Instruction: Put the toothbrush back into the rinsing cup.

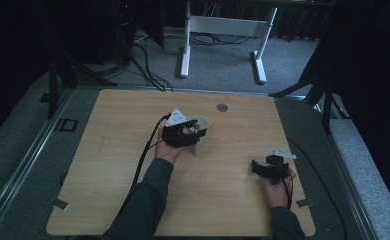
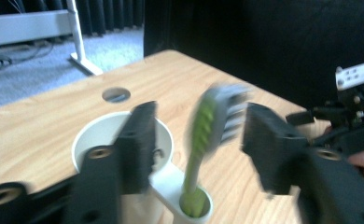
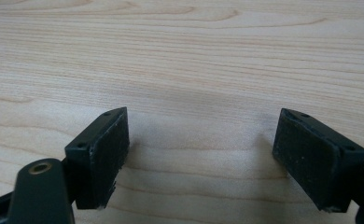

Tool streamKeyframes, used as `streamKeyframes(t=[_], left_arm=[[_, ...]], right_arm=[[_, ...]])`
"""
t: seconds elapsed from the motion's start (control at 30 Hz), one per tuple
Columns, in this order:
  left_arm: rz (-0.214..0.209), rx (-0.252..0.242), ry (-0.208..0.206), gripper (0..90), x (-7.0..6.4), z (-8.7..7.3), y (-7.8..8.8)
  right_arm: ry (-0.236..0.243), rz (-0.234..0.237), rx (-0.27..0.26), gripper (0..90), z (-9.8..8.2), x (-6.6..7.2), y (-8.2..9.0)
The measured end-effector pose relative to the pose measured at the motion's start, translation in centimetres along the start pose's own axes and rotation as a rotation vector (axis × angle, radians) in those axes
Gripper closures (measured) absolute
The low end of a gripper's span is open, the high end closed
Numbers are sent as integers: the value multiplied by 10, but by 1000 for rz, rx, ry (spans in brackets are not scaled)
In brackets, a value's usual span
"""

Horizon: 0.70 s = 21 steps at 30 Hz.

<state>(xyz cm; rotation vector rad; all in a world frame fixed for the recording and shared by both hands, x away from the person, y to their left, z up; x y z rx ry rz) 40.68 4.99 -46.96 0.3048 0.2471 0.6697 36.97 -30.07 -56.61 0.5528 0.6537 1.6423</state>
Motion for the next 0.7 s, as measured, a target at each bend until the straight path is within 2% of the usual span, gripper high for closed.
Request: streamKeyframes(t=[0.1, 0.27, 0.57, 0.7], left_arm=[[-14, 9, 4, 354, 0, 0, 2], [-1, 22, 17, 298, 2, -2, 6], [5, 42, 53, 285, 10, -11, 15], [10, 45, 47, 285, 9, -13, 22]], right_arm=[[0, 0, 0, 180, 0, 0, 0], [0, 0, 0, 181, 0, 0, 0], [1, 0, 0, 181, 0, 0, 0], [1, 0, 0, 181, 0, 0, 0]])
Point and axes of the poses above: each handheld gripper's, and its own axes: y roughly backward along the jaws, z roughly out of its top, x roughly to its left, the point moved 1 cm from there along -y, roughly forward along the jaws
